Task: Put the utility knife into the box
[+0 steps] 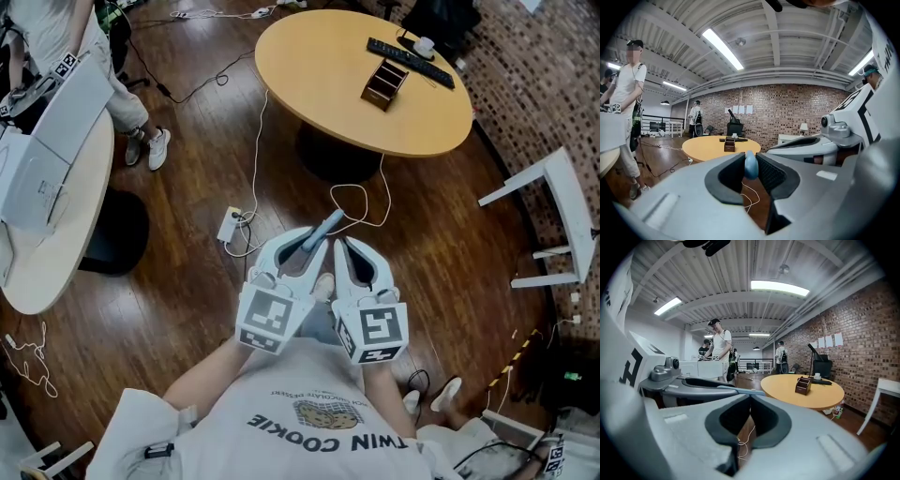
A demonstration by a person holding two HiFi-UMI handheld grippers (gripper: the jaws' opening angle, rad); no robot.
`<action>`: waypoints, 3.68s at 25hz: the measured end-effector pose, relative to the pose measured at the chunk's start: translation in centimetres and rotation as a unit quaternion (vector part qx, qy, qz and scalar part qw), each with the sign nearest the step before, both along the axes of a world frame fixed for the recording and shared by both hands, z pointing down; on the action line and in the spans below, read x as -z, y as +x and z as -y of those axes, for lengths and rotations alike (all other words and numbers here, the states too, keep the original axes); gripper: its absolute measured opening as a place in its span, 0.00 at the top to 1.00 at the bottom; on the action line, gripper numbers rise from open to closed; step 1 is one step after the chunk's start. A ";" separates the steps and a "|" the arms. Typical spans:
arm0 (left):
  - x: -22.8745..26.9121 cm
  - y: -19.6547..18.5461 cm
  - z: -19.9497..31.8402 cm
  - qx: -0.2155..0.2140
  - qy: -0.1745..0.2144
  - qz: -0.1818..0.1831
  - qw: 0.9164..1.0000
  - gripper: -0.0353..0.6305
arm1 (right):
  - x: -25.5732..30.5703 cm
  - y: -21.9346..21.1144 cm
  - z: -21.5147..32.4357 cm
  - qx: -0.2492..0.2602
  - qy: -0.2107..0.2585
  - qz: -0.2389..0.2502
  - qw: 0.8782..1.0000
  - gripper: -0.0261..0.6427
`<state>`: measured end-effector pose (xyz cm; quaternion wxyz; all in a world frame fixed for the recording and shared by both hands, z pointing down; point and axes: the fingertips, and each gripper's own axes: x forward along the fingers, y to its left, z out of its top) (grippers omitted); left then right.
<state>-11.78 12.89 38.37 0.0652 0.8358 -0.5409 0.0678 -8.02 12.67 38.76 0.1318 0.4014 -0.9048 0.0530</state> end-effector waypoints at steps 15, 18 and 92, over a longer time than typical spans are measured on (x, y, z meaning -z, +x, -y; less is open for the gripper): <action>-0.8 2.4 12.0 0.011 -0.013 0.022 1.000 0.83 | -0.6 2.4 12.3 0.012 -0.005 0.019 1.000 0.96; -0.6 3.7 14.7 0.016 -0.012 0.025 0.999 0.83 | -0.3 3.6 15.1 0.019 -0.003 0.022 1.000 0.96; -12.3 8.7 55.2 -0.307 -0.004 0.418 0.855 0.83 | -4.7 7.9 52.0 -0.174 -0.039 -0.032 0.983 0.96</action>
